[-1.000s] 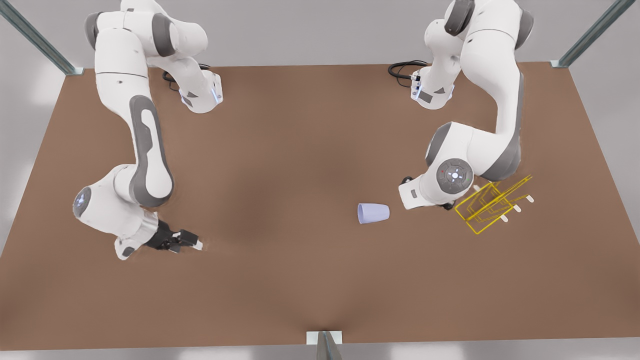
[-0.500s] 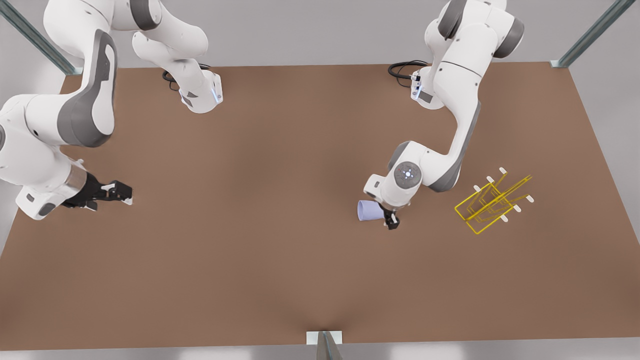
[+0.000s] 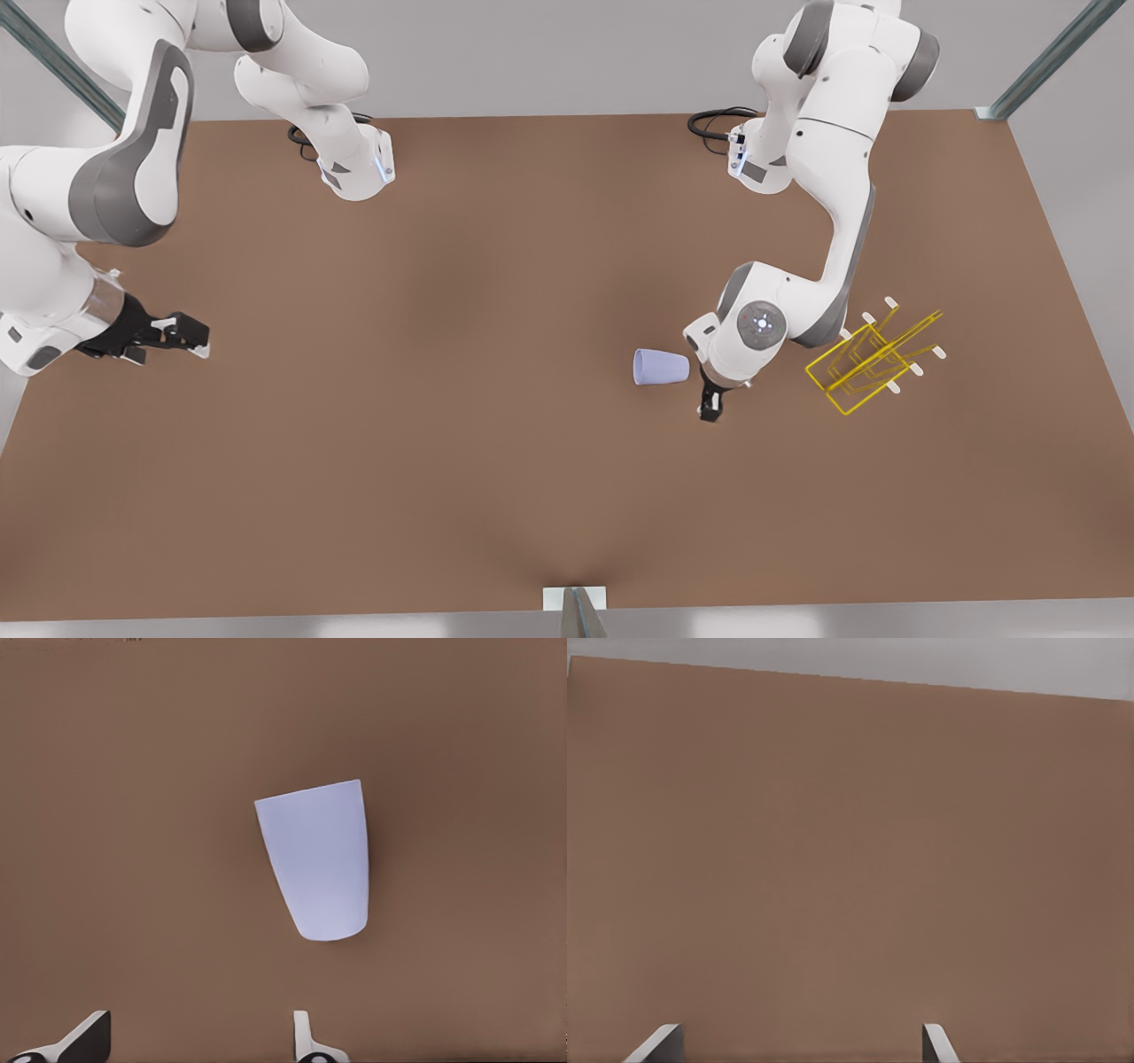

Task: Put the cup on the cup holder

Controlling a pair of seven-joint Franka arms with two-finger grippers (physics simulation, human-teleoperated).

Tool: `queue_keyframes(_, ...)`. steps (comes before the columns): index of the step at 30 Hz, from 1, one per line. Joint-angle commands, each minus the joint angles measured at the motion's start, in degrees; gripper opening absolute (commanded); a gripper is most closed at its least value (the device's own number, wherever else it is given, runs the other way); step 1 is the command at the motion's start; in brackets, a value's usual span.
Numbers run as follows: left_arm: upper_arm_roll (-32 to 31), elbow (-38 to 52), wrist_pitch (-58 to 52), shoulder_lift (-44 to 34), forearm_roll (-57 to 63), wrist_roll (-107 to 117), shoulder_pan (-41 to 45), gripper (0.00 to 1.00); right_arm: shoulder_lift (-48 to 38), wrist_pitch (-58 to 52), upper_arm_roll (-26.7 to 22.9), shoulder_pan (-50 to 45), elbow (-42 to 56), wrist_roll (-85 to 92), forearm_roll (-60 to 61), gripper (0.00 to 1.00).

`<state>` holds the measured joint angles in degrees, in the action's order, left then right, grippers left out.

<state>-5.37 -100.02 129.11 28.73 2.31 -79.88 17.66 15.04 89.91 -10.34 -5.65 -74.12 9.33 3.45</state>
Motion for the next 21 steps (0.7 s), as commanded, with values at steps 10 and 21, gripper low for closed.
queue_keyframes(10, 0.36, -9.23, 0.61, -3.33, -5.73, -10.48, 0.18, 1.0, 0.6, -0.27, -1.0, -0.06, 1.35, -1.24, 0.24, 1.0)
queue_keyframes(21, 0.1, -11.78, 3.95, -2.98, -5.73, 6.57, 1.67, 1.0, 0.52, -0.35, -0.91, -0.15, 1.35, -1.24, -0.02, 1.0)
